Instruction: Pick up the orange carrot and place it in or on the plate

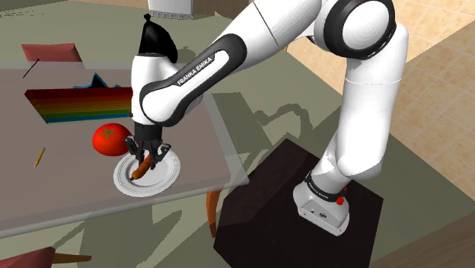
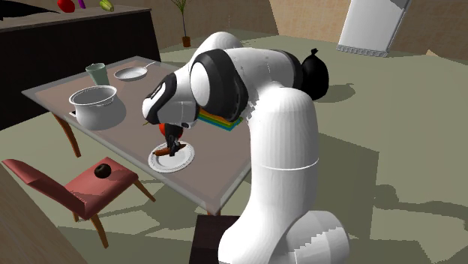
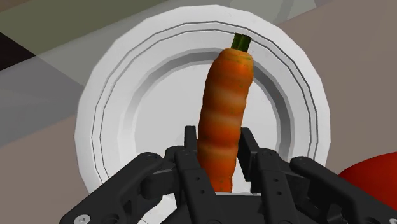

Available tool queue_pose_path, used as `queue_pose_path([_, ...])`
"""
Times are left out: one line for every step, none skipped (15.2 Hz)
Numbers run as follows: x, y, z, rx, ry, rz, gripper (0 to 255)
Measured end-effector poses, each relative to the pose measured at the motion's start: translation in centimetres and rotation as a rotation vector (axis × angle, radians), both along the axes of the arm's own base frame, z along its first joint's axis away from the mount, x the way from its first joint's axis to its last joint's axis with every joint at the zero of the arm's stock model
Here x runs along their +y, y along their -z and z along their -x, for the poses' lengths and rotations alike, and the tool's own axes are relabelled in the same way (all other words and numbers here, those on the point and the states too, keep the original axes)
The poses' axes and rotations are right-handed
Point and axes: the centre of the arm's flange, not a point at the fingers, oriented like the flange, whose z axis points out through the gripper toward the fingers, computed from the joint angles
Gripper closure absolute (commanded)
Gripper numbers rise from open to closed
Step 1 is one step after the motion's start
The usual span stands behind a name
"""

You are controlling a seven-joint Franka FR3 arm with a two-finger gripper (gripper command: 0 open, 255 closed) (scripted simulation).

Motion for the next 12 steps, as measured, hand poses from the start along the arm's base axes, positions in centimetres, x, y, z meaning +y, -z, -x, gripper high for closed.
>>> queue_pose_path([-0.05, 0.53, 0.07, 0.000, 0.000, 0.000, 255])
queue_pose_path([-0.09, 0.85, 0.05, 0.000, 0.000, 0.000, 255])
queue_pose_path([-0.10, 1.03, 0.05, 0.000, 0.000, 0.000, 255])
queue_pose_path([-0.10, 1.10, 0.04, 0.000, 0.000, 0.000, 255])
queue_pose_path([-0.10, 1.13, 0.04, 0.000, 0.000, 0.000, 255])
queue_pose_path([-0.10, 1.14, 0.03, 0.000, 0.000, 0.000, 255])
queue_pose_path([-0.10, 1.15, 0.03, 0.000, 0.000, 0.000, 255])
queue_pose_path([-0.10, 1.15, 0.03, 0.000, 0.000, 0.000, 0])
queue_pose_path([-0.10, 1.15, 0.03, 0.000, 0.000, 0.000, 0])
queue_pose_path([-0.10, 1.15, 0.03, 0.000, 0.000, 0.000, 0])
queue_pose_path([-0.10, 1.15, 0.03, 0.000, 0.000, 0.000, 0])
queue_pose_path([-0.09, 1.15, 0.03, 0.000, 0.000, 0.000, 0])
